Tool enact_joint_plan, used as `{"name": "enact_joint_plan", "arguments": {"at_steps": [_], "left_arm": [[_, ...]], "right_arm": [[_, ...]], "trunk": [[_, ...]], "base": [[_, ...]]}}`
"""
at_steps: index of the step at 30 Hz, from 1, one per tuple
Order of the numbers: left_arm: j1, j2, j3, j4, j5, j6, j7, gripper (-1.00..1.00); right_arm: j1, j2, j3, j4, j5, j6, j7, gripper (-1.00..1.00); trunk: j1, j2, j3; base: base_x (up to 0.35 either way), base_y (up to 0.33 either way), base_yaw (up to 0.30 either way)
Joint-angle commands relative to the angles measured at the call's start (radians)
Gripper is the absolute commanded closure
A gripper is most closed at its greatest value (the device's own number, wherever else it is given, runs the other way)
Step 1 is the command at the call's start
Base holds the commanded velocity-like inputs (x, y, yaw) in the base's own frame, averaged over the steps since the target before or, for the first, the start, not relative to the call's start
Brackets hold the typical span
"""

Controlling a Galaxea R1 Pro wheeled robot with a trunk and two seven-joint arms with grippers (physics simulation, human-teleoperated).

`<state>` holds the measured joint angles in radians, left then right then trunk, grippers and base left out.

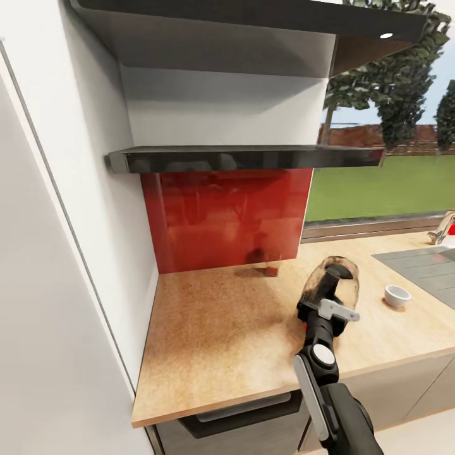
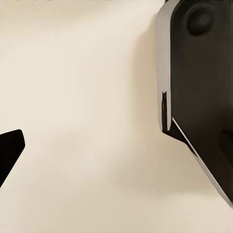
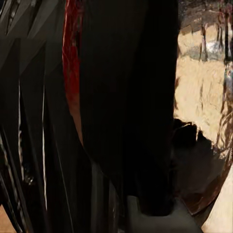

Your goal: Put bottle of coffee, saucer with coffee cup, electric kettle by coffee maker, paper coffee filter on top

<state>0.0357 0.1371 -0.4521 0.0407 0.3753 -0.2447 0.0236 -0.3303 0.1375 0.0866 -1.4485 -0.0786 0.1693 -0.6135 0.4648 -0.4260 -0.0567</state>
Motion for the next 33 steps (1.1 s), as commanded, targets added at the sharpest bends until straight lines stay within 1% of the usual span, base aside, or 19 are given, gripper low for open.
{"name": "enact_joint_plan", "arguments": {"at_steps": [1, 2, 4, 6, 7, 9, 10, 11, 12, 14, 16, 18, 27, 33], "left_arm": [[0.0, 0.0, -0.008, 0.0, 0.007, -0.006, 0.002, -1.0], [0.0, 0.0, -0.008, 0.0, 0.01, -0.006, 0.002, -1.0], [0.0, 0.0, -0.007, -0.001, 0.014, -0.007, 0.002, -1.0], [-0.001, -0.001, -0.007, -0.002, 0.016, -0.011, 0.002, -1.0], [-0.002, -0.001, -0.007, -0.003, 0.017, -0.012, 0.002, -1.0], [-0.002, -0.001, -0.007, -0.004, 0.017, -0.013, 0.002, -1.0], [-0.002, -0.001, -0.007, -0.004, 0.017, -0.014, 0.002, -1.0], [-0.002, -0.001, -0.007, -0.004, 0.017, -0.015, 0.002, -1.0], [-0.002, -0.001, -0.007, -0.004, 0.017, -0.015, 0.002, -1.0], [-0.002, -0.001, -0.007, -0.004, 0.017, -0.016, 0.002, -1.0], [-0.002, -0.001, -0.005, -0.005, 0.017, -0.017, 0.002, -1.0], [-0.002, -0.002, -0.003, -0.01, 0.017, -0.017, 0.002, -1.0], [-0.002, -0.005, -0.002, -0.021, 0.017, -0.016, 0.002, -1.0], [-0.002, -0.005, -0.002, -0.021, 0.017, -0.016, 0.002, -1.0]], "right_arm": [[-0.001, -0.001, 0.004, -0.01, -0.004, 0.005, -0.003, 1.0], [-0.001, -0.001, 0.006, -0.013, -0.004, 0.005, 0.009, 1.0], [-0.001, -0.001, 0.009, -0.016, -0.003, 0.005, 0.083, 1.0], [0.0, -0.009, 0.009, -0.017, 0.001, 0.006, 0.223, 1.0], [-0.001, -0.027, 0.008, -0.017, 0.005, 0.005, 0.293, 1.0], [0.0, -0.069, 0.008, -0.017, 0.011, 0.004, 0.376, 1.0], [0.0, -0.095, 0.007, -0.017, 0.012, 0.004, 0.414, 1.0], [0.0, -0.135, 0.006, -0.018, 0.014, 0.004, 0.47, 1.0], [0.0, -0.158, 0.005, -0.019, 0.014, 0.004, 0.502, 1.0], [0.0, -0.195, 0.0, -0.03, 0.014, 0.003, 0.549, 1.0], [0.0, -0.208, -0.003, -0.039, 0.013, 0.003, 0.566, 1.0], [0.0, -0.213, -0.003, -0.043, 0.013, 0.003, 0.572, 1.0], [0.0, -0.213, 0.006, -0.047, 0.011, 0.003, 0.574, 1.0], [0.0, -0.213, 0.003, -0.059, 0.011, 0.004, 0.574, 1.0]], "trunk": [[0.001, -0.002, -0.002], [0.001, -0.002, -0.002], [0.001, -0.002, -0.002], [0.001, -0.002, -0.002], [0.001, -0.002, -0.002], [0.001, -0.002, -0.002], [0.001, -0.002, -0.002], [0.001, -0.002, -0.002], [0.001, -0.002, -0.002], [0.001, -0.002, -0.002], [0.001, -0.002, -0.002], [0.001, -0.002, -0.002], [0.001, -0.002, -0.002], [0.001, -0.002, -0.002]], "base": [[0.0, 0.0, 0.0], [0.0, 0.0, 0.0], [0.0, 0.0, 0.0], [0.0, 0.0, 0.0], [0.0, 0.0, 0.0], [0.0, 0.0, 0.0], [0.0, 0.0, 0.0], [0.0, 0.0, 0.0], [0.0, 0.0, 0.0], [0.0, 0.0, 0.0], [0.0, 0.0, 0.0], [0.0, 0.0, 0.0], [0.0, 0.0, 0.0], [0.0, -0.058, 0.0]]}}
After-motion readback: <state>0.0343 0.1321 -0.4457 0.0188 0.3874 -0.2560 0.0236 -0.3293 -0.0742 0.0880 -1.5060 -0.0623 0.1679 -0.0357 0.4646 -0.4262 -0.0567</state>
